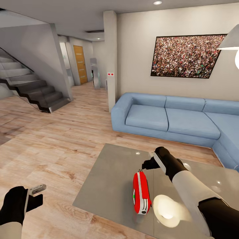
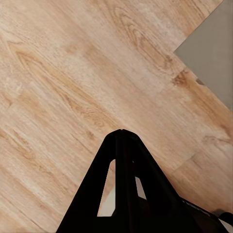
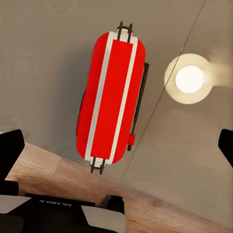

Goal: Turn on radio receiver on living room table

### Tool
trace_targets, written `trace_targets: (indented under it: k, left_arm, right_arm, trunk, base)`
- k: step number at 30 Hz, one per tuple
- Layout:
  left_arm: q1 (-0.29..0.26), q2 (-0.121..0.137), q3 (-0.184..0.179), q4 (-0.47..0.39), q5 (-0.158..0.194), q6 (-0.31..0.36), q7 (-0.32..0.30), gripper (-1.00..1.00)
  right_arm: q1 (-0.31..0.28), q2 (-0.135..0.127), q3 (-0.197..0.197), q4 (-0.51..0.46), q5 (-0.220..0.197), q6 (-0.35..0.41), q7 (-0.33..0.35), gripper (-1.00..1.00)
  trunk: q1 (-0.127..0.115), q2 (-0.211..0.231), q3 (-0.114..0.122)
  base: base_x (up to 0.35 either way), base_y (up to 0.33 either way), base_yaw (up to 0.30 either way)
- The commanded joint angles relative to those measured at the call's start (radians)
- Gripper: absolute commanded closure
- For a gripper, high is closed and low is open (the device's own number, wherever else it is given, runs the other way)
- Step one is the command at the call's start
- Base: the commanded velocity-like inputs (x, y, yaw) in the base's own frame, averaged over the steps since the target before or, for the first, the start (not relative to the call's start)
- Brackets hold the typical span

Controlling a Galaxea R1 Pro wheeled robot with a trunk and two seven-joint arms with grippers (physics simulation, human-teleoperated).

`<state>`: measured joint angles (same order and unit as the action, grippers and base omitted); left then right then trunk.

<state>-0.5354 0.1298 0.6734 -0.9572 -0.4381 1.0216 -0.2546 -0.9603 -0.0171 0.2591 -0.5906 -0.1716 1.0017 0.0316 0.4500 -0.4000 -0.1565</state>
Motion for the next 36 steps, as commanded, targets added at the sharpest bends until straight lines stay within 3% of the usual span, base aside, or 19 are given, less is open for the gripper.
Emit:
trace_targets:
  k: [1,36]
  left_arm:
    - [0.000,0.000,-0.001,0.000,0.000,0.000,0.000,1.00]
    - [0.000,-0.007,-0.001,0.001,-0.002,-0.002,0.001,1.00]
  right_arm:
    - [0.000,0.000,0.000,0.000,0.000,0.000,0.000,-1.00]
    - [0.000,0.000,0.000,0.001,0.000,0.000,0.000,-1.00]
  trunk:
    - [0.000,0.000,0.000]
    - [0.000,0.000,0.000]
  base:
    - [0.000,0.000,0.000]
    - [0.000,0.000,0.000]
